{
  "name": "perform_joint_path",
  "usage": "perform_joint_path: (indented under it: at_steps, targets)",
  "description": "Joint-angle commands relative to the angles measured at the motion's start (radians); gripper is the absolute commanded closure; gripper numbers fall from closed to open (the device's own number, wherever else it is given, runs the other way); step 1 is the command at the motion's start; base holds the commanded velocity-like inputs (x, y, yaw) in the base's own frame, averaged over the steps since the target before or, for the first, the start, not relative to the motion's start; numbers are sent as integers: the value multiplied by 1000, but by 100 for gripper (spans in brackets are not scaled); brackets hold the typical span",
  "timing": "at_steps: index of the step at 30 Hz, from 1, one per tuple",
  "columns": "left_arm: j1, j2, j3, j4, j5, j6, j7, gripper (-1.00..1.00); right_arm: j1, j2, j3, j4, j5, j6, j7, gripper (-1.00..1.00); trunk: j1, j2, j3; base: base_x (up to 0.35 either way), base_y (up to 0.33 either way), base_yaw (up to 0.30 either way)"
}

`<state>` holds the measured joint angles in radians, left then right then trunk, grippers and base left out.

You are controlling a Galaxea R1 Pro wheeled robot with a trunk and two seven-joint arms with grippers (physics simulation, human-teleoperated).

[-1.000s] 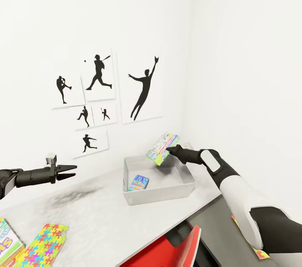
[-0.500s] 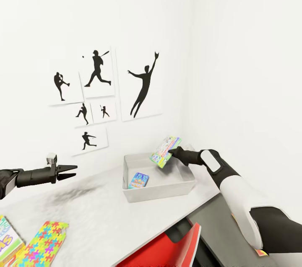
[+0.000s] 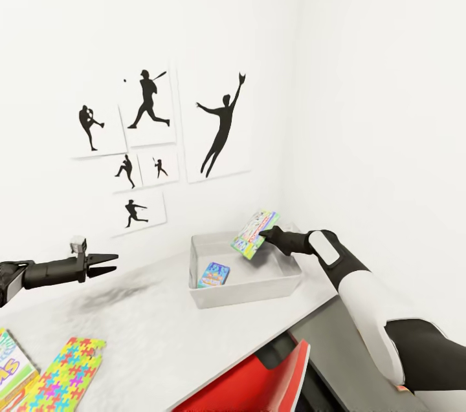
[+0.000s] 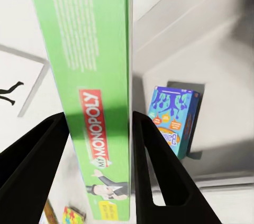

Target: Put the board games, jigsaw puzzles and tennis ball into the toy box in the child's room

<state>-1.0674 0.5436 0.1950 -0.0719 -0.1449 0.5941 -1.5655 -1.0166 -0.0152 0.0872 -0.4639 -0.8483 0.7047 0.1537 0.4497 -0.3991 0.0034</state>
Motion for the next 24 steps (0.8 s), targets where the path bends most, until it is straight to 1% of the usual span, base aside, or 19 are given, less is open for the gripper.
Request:
perform_joint_path:
  at_steps: [1, 6, 8, 9, 10, 11, 12, 13, 16, 17, 19, 21, 24]
  targets:
    - [0, -1, 8, 0, -10, 9, -5, -100, 0, 0, 5, 0, 5, 1, 6, 100, 0, -1, -2, 0, 0, 0]
    - [0, -9, 16, -1, -8, 2, -5, -100, 0, 7, 6, -1, 6, 1, 6, 100, 0, -1, -10, 0, 0, 0]
    - [-6, -22, 32, -4, -8, 8, -5, -100, 0, 8, 6, -2, 6, 1, 6, 100, 0, -1, -14, 0, 0, 0]
    - [-10, -37, 47, -8, -8, 24, -5, -100, 0, 8, 6, -3, 6, 1, 6, 100, 0, -1, -15, 0, 0, 0]
    - [-13, -58, 59, -15, -9, 57, -5, -100, 0, 9, 6, -3, 6, 1, 6, 100, 0, -1, -17, 0, 0, 0]
    - [-15, -86, 67, -41, -10, 107, -5, -100, 0, 9, 6, -4, 6, 1, 6, 100, 0, -1, -19, 0, 0, 0]
    - [-16, -99, 70, -60, -10, 131, -5, -100, 0, 9, 6, -4, 6, 1, 6, 100, 0, -1, -20, 0, 0, 0]
    - [-18, -135, 76, -140, -10, 202, -5, -100, 0, 9, 6, -4, 6, 1, 6, 100, 0, -1, -22, 0, 0, 0]
    - [-20, -189, 79, -346, -9, 362, -5, -100, 0, 9, 6, -5, 6, 0, 6, 100, 0, -1, -27, 0, 0, 0]
    - [-19, -200, 78, -400, -9, 395, -5, -100, 0, 9, 6, -6, 6, 0, 6, 100, 0, -1, -29, 0, 0, 0]
    - [-19, -222, 75, -459, -10, 428, -5, -100, -1, 9, 6, -7, 6, -1, 6, 100, 0, -1, -32, 0, 0, 0]
    - [-17, -247, 74, -484, -11, 440, -5, -100, 0, 9, 6, -7, 7, -1, 6, 100, 0, -1, -35, 0, 0, 0]
    - [-15, -262, 74, -495, -11, 436, -5, -100, -1, 10, 7, -7, 8, -2, 5, 100, 0, -1, -40, 0, 0, 0]
